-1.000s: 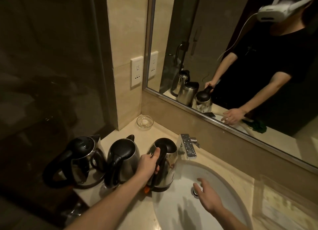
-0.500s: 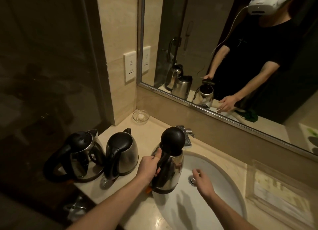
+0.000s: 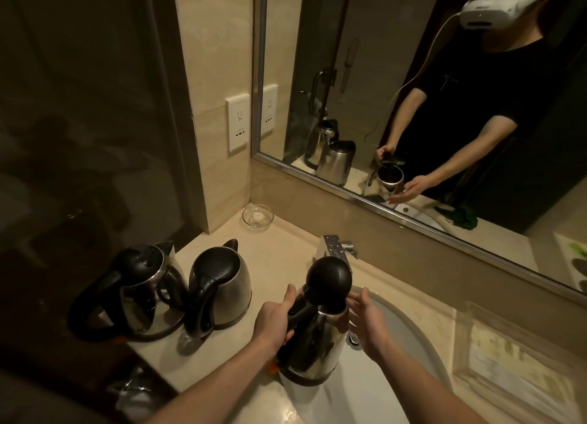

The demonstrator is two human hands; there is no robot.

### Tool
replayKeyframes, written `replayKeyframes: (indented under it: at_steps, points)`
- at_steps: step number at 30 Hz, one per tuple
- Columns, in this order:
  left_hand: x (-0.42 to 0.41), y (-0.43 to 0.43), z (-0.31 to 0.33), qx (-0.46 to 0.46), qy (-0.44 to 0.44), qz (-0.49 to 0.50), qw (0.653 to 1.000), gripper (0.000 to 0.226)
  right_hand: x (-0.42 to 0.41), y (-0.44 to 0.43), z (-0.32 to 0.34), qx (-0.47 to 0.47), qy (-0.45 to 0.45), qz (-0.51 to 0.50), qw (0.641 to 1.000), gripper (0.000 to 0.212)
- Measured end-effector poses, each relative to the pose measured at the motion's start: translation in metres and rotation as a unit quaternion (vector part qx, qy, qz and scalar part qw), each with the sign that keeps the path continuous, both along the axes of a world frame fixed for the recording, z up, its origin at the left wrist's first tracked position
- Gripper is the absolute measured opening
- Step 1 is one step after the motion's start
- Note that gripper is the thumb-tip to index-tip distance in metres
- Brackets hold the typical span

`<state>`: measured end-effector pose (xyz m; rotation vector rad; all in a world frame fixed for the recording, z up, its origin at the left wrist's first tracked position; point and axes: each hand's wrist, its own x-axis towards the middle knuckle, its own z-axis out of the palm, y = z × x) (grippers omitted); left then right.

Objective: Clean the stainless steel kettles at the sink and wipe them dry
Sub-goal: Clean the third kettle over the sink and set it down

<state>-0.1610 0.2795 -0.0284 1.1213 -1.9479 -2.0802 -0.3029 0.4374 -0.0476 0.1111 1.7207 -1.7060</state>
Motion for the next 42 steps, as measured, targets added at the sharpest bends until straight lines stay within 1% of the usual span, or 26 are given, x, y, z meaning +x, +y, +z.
replayKeyframes:
  at_steps: [4,9,13,16,20,25,29,33,39,42]
  points:
    - [-0.01,0.003,-0.008,0.018,-0.011,-0.002,1.0,0.064,-0.01,0.002,-0.008,-0.007,-0.023,-0.005,1.0,0.06]
    - [-0.027,0.004,-0.026,0.051,-0.041,-0.019,0.998,0.071,-0.018,0.006,-0.015,0.021,-0.032,-0.009,0.999,0.059]
    - [-0.044,-0.003,-0.046,0.055,-0.069,0.0,0.996,0.076,-0.028,0.004,-0.017,0.037,-0.05,-0.008,0.998,0.062]
    - [-0.058,-0.006,-0.059,0.049,-0.09,0.02,0.995,0.077,-0.038,0.0,-0.017,0.04,-0.039,0.009,0.998,0.057]
    - [-0.074,-0.005,-0.068,0.053,-0.106,0.036,0.992,0.079,-0.052,-0.003,-0.016,0.027,-0.013,0.009,1.0,0.057]
    - [-0.091,-0.007,-0.071,0.079,-0.111,0.052,0.989,0.078,-0.068,-0.008,-0.015,0.039,0.028,0.031,0.998,0.056]
    - [-0.101,-0.009,-0.072,0.082,-0.112,0.063,0.988,0.077,-0.08,-0.014,-0.015,0.059,0.038,0.057,0.996,0.056]
    - [-0.109,-0.007,-0.073,0.082,-0.1,0.056,0.99,0.078,-0.089,-0.024,-0.011,0.065,0.053,0.058,0.995,0.055]
    - [-0.117,-0.002,-0.073,0.082,-0.084,0.07,0.991,0.078,-0.1,-0.027,-0.007,0.055,0.03,0.037,0.997,0.055]
    - [-0.118,-0.002,-0.076,0.073,-0.09,0.075,0.99,0.085,-0.101,-0.026,-0.005,0.053,0.023,0.034,0.998,0.054]
